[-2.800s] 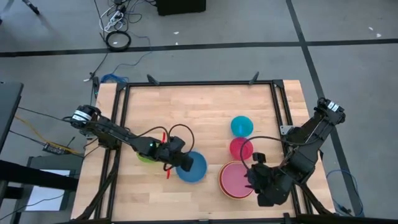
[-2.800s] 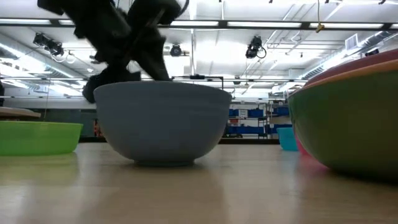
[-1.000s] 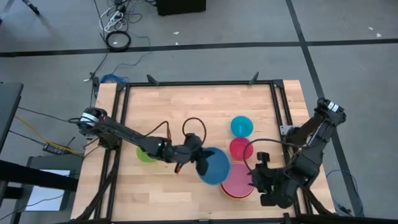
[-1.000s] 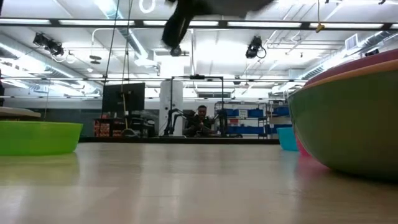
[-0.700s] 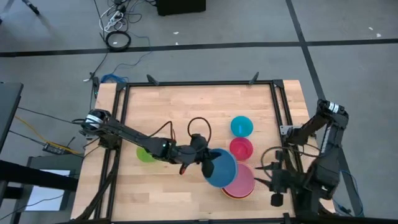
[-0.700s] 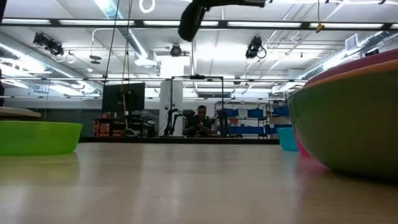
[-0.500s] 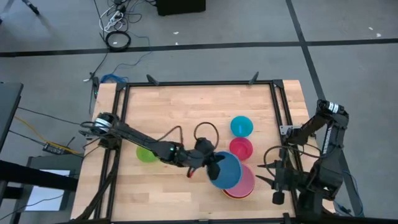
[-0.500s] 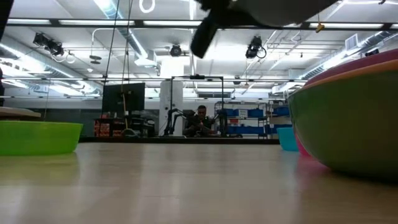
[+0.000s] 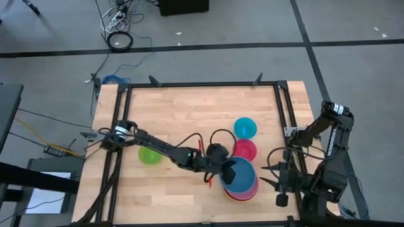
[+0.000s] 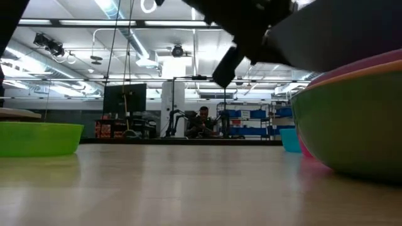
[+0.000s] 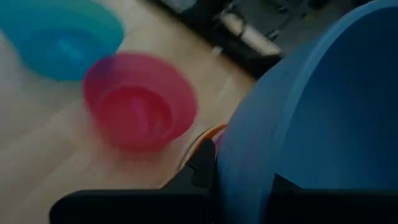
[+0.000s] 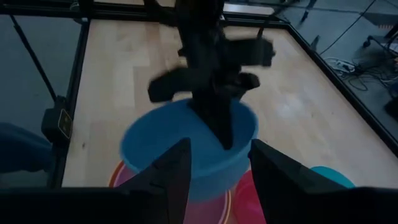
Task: Nest bowls inside each other
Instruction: Stack the light blue bowl on top of the pink bowl
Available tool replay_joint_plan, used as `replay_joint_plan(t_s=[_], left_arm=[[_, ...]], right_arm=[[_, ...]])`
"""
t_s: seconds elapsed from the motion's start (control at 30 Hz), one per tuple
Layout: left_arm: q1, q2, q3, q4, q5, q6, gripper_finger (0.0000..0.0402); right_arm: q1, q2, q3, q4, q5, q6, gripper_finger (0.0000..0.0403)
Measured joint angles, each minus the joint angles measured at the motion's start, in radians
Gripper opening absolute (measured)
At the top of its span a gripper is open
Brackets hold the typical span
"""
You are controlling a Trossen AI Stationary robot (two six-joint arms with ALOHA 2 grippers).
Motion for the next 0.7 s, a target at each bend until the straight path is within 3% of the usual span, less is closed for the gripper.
replay_joint_plan(t_s=[0.27, 0.7], left_arm=[[0.0, 0.006, -0.001, -0.09, -0.011, -0.079, 0.0028], [-0.017, 0.006, -0.001, -0.02, 0.003, -0.056, 0.0042]], right_arm=[[0.0, 0.0, 0.0, 0.0, 0.001, 0.0, 0.0151], [0.0, 0.0, 0.0, 0.0, 0.0, 0.0, 0.0151]])
